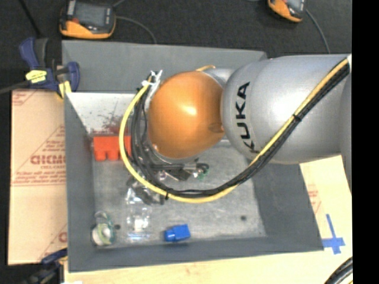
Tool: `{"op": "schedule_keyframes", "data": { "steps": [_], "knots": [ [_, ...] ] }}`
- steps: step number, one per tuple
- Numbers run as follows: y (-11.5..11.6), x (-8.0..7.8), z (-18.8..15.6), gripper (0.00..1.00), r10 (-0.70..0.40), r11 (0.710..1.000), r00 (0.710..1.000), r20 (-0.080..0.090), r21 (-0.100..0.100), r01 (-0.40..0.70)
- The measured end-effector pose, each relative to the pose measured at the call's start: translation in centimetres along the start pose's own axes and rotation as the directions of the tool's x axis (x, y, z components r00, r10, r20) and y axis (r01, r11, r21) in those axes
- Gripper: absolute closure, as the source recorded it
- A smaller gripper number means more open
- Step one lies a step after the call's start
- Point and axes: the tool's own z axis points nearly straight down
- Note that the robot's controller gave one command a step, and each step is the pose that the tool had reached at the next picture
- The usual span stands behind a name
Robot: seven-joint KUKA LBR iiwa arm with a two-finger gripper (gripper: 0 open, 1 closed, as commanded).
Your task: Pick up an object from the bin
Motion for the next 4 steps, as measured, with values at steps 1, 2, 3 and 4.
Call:
{"op": "schedule_keyframes", "data": {
  "steps": [1, 2, 3, 4],
  "knots": [
    [0.1, 0.2, 0.5, 0.0, 0.002, 1.0, 1.0, -0.007, -0.007, -0.002],
    [1.6, 4.4, 7.4, 0.0, 0.169, 0.986, 0.986, -0.015, -0.007, -0.169],
    [-2.5, 0.5, 11.9, 0.0, -0.185, 0.983, 0.983, 0.002, -0.004, 0.185],
    [-2.3, 7.4, 2.3, 0.0, -0.289, 0.957, 0.957, -0.006, -0.003, 0.289]
  ]
}}
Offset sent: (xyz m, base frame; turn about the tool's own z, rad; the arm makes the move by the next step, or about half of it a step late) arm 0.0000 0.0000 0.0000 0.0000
